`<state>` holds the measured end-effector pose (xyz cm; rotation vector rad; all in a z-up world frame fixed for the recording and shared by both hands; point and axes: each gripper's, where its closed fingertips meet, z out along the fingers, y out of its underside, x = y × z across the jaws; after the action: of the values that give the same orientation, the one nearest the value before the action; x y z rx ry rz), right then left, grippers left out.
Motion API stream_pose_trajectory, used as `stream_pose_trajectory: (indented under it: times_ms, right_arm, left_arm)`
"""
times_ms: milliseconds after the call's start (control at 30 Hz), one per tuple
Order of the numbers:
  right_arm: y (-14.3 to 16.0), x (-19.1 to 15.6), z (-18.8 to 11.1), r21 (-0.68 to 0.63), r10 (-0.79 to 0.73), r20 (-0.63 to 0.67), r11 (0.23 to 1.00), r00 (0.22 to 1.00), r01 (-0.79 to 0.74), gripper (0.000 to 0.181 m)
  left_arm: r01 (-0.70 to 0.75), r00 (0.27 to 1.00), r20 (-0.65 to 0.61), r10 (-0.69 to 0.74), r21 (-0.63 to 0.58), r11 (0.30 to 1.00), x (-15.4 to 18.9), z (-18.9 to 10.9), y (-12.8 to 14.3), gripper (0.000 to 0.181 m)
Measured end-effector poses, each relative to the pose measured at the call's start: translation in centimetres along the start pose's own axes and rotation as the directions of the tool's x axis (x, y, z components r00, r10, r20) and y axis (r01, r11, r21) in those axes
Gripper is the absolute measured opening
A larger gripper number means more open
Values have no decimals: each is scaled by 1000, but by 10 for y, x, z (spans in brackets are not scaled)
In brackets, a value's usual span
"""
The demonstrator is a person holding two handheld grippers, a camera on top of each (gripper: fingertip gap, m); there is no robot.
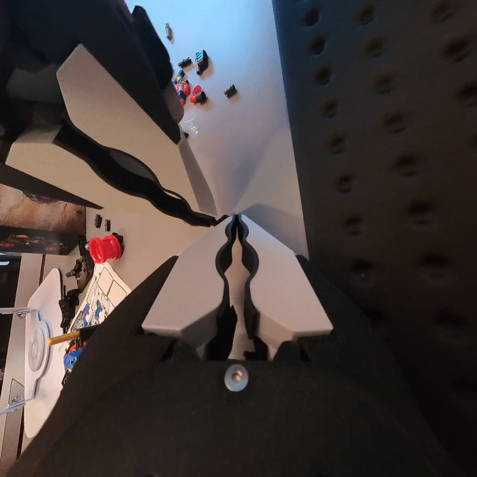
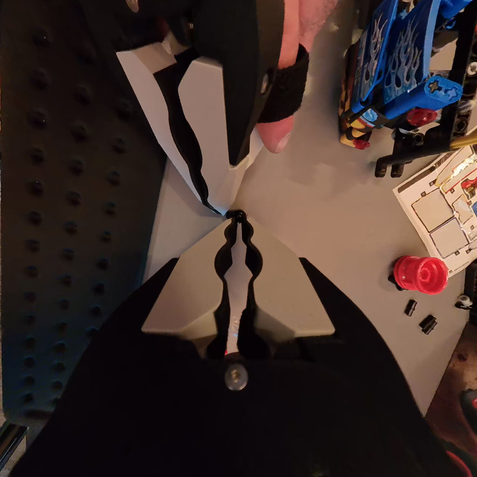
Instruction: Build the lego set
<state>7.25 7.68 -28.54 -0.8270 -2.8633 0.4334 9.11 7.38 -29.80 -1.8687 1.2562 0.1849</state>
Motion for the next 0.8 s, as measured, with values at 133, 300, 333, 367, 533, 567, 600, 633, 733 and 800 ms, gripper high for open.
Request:
stream_pose_trajectory:
  times_ms: [133, 300, 333, 367, 533, 567, 600, 633, 733, 800]
  right_arm:
    - [0, 1, 5, -2, -1, 8, 1000, 1000, 1, 1]
    - [0, 0, 7, -25, 7, 41, 1000, 999, -6, 1]
    - [-1, 0, 7, -18, 14, 48, 1000, 999, -13, 1]
    - [-1, 0, 7, -14, 18, 49, 1000, 999, -17, 1]
    - [-11, 6, -2, 103, 71, 2, 992, 997, -71, 2]
    - [-15, 9, -9, 151, 91, -19, 985, 996, -87, 2]
    - [-19, 13, -17, 199, 113, -42, 975, 993, -103, 2]
    - [-22, 17, -26, 240, 133, -69, 964, 989, -113, 2]
    - [-33, 33, -52, 375, 192, -137, 918, 972, -128, 2]
    - [-34, 47, -65, 406, 228, -210, 905, 951, -128, 2]
  left_arm:
    - [3, 1000, -1, -3, 1, 1000, 0, 0, 0, 0]
    - [3, 1000, -1, -3, 2, 1000, -1, 1, 1, 0]
    - [1, 1000, 0, -1, 2, 1000, -1, 1, 1, 0]
    - [0, 1000, 1, 0, 1, 1000, -1, 1, 1, 0]
    - [2, 1000, 12, -2, 7, 1000, -4, -6, 1, 0]
    - [9, 1000, 20, -9, 26, 1000, -5, -10, -3, 4]
    - [3, 1000, 31, -4, 46, 999, -7, -14, -7, 7]
    - [-12, 999, 50, 9, 63, 998, -10, -19, -11, 10]
    - [-21, 993, 120, 8, 111, 994, -27, -37, -18, 17]
    - [-20, 986, 169, -5, 148, 989, -41, -52, -22, 18]
